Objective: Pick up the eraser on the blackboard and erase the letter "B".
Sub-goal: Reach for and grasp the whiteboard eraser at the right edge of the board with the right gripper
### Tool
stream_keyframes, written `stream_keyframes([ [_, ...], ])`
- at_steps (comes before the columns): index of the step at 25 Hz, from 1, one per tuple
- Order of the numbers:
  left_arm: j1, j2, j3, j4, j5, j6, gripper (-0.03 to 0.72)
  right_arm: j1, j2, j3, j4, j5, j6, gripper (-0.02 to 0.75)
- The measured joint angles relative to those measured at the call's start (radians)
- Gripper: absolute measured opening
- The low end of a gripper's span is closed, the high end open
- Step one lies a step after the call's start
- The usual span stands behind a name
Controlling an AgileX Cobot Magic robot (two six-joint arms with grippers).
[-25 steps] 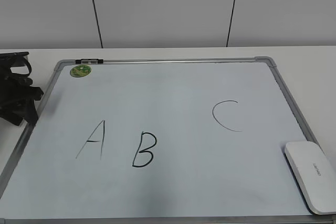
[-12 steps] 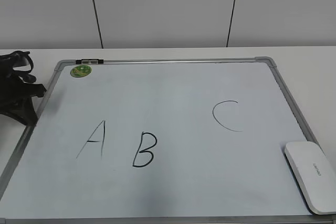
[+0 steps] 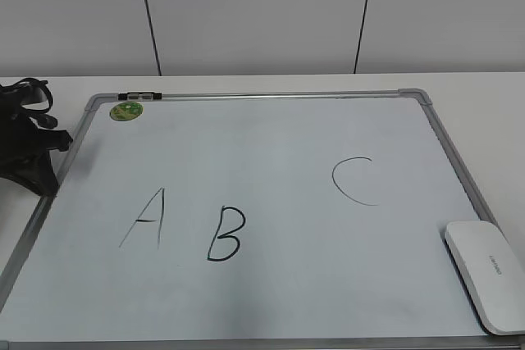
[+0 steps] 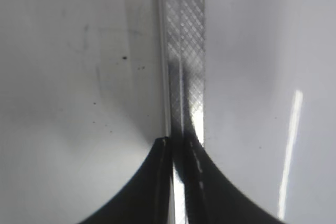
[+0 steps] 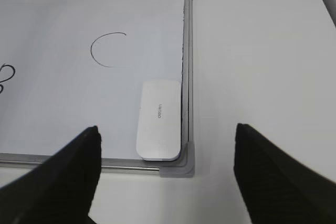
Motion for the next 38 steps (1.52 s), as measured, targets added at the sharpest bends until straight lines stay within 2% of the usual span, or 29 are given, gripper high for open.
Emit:
stream_keyframes([
  [8, 0.000, 0.006, -0.019, 0.002, 0.021, 0.000, 0.032, 0.000, 0.362, -0.043, 0.091, -0.169, -0.019, 0.587],
  [14, 0.000, 0.007, -0.021, 0.002, 0.023, 0.000, 0.032, 0.000, 0.649, -0.044, 0.128, -0.181, -0.095, 0.587],
  [21, 0.000, 0.007, -0.021, 0.002, 0.025, 0.000, 0.032, 0.005, 0.932, -0.055, 0.121, -0.257, -0.100, 0.587],
  [30, 0.000, 0.007, -0.021, 0.002, 0.025, 0.000, 0.032, 0.102, 1.168, -0.057, 0.004, -0.367, 0.005, 0.587],
  [38, 0.000, 0.007, -0.021, 0.002, 0.026, 0.000, 0.032, 0.128, 1.317, -0.091, -0.005, -0.420, 0.013, 0.641],
])
